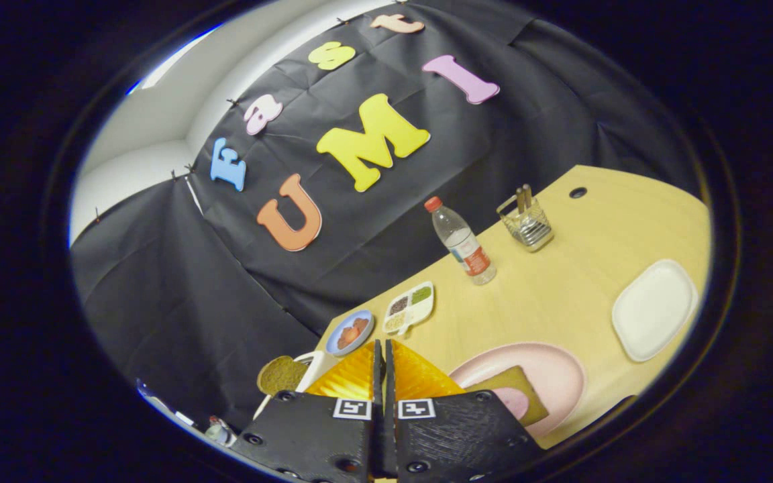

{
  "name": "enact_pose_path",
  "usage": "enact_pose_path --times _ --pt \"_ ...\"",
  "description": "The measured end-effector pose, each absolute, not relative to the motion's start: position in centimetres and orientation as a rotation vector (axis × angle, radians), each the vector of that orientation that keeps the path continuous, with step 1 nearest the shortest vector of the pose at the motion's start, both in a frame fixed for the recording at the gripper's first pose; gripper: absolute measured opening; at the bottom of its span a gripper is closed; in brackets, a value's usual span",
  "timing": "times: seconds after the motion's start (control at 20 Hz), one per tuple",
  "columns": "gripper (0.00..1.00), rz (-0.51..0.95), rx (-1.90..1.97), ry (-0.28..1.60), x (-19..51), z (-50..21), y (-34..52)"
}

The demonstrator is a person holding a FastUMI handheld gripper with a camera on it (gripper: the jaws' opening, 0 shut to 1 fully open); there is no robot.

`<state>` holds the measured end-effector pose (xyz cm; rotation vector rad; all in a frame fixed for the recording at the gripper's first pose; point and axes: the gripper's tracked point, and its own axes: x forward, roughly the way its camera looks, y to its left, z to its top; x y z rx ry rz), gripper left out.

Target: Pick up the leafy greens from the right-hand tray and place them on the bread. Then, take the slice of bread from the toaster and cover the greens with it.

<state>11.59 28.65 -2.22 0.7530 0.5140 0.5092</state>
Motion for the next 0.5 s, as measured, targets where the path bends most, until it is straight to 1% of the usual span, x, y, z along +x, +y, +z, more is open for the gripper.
enact_pose_path --times 0.15,0.25,0.5 --pt "0.00 0.499 0.838 0.566 11.5 -4.9 28.7" --pt "0.00 0.457 0.845 0.597 12.0 -7.2 27.4" --pt "0.00 0.316 0.750 0.563 13.4 -10.6 21.9"
